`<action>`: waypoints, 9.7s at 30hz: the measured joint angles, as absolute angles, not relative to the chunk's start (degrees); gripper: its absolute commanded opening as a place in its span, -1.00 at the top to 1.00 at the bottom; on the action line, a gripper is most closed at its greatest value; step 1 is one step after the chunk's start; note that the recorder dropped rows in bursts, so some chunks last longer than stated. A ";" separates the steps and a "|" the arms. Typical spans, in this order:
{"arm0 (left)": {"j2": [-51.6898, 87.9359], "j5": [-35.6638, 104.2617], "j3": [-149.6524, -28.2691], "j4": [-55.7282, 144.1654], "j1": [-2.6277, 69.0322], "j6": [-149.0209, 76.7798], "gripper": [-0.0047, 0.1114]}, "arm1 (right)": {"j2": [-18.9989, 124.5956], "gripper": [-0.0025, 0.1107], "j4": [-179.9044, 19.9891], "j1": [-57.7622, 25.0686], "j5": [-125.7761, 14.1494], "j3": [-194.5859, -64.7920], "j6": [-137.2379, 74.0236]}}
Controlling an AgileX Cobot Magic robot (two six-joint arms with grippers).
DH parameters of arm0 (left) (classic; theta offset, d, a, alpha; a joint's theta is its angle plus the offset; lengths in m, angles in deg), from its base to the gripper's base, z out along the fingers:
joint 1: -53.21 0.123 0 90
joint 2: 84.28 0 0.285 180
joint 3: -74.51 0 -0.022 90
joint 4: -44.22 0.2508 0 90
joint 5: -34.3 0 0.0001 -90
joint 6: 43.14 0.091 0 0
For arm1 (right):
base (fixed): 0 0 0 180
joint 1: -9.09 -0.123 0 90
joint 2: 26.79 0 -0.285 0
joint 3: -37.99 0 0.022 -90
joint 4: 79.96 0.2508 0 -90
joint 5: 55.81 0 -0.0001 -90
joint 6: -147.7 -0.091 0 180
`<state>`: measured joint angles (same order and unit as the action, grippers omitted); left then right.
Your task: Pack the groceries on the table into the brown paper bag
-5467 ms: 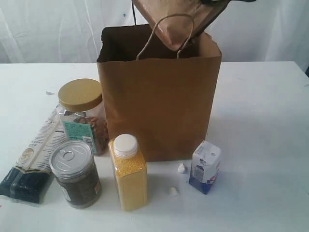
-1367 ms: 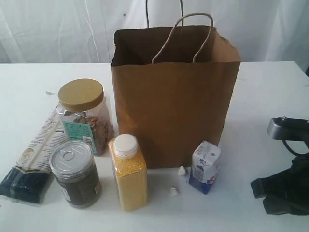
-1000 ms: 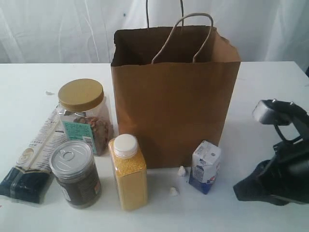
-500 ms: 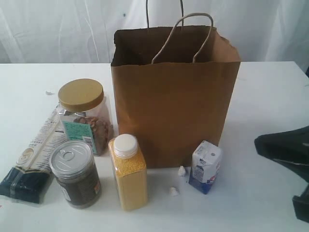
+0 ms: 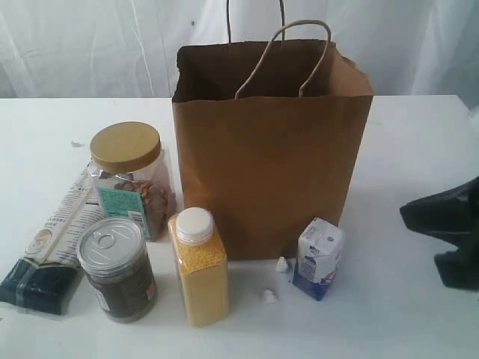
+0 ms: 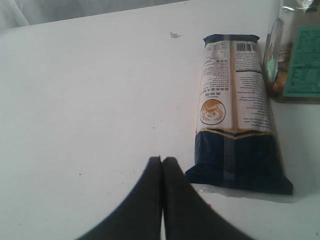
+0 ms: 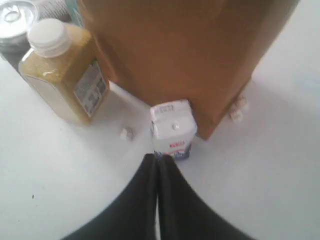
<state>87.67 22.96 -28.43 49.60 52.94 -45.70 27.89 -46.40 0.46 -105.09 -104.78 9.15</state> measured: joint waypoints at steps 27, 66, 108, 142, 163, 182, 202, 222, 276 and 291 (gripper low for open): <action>87.67 22.96 -28.43 49.60 52.94 -45.70 0.92 | 44.79 -0.18 -85.98 -29.14 -105.88 -114.28 -13.06; 87.67 22.96 -28.43 49.60 52.94 -45.70 0.92 | 68.07 0.49 -96.79 -29.14 -87.91 -112.88 -37.02; 87.67 22.96 -28.43 49.60 52.94 -45.70 0.92 | 14.36 0.80 -93.80 -29.14 -101.40 -112.24 -48.39; 87.67 22.96 -28.43 49.60 52.94 -45.70 0.92 | 47.21 0.84 -145.80 -29.14 -84.28 -132.76 -100.79; 87.67 22.96 -28.43 49.60 52.94 -45.70 0.92 | 60.75 0.45 -141.21 -29.23 -71.65 -132.76 -101.59; 87.67 22.96 -28.43 49.60 52.94 -45.70 0.92 | 65.86 0.01 -137.25 -29.23 -73.89 -132.76 -101.70; 87.67 22.96 -28.43 49.60 52.94 -45.70 0.92 | 67.31 -0.05 -127.87 -29.23 -80.96 -133.11 -91.48; 87.67 22.96 -28.43 49.60 52.94 -45.70 0.92 | 54.00 -0.18 -125.74 -29.23 -79.14 -136.71 -85.07; 87.67 22.96 -28.43 49.60 53.04 -45.70 0.92 | 91.91 0.04 -24.64 13.82 -102.95 -132.95 32.90; 87.67 22.96 -28.43 49.60 53.04 -45.70 0.92 | 93.21 0.04 -24.75 12.84 -104.96 -132.99 82.87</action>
